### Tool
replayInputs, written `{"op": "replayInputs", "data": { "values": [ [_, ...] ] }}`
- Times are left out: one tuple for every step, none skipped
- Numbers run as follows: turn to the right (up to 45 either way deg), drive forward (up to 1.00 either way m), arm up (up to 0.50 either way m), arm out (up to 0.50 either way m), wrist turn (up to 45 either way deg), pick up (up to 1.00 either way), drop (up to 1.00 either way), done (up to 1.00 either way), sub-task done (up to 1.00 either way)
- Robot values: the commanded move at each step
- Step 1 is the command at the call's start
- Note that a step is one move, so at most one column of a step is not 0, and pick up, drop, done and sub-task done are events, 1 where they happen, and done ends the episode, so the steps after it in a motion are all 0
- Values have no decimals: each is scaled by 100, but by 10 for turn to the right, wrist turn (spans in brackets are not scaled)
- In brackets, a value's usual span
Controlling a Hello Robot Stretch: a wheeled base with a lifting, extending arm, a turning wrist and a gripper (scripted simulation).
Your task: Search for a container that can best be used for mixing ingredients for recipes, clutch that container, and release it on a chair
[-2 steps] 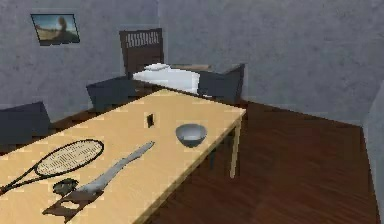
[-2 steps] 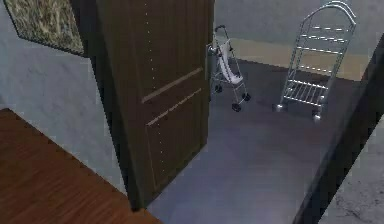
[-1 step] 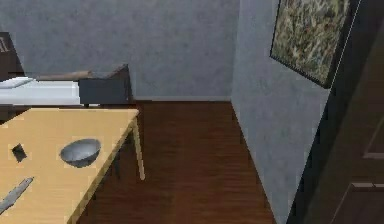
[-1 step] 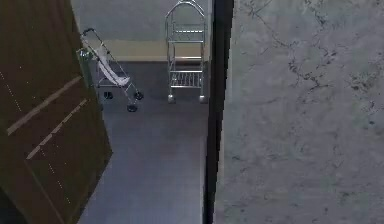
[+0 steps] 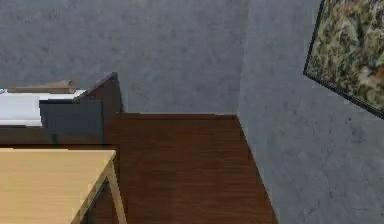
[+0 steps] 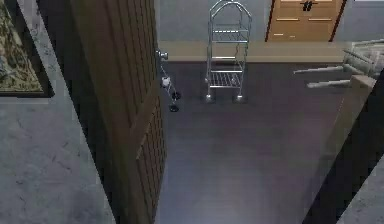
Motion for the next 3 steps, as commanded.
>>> {"op": "replayInputs", "data": {
  "values": [
    [-450,0,0,0,0,0,0,0,0],
    [-450,0,0,0,0,0,0,0,0],
    [-450,0,0,0,0,0,0,0,0]
  ]
}}
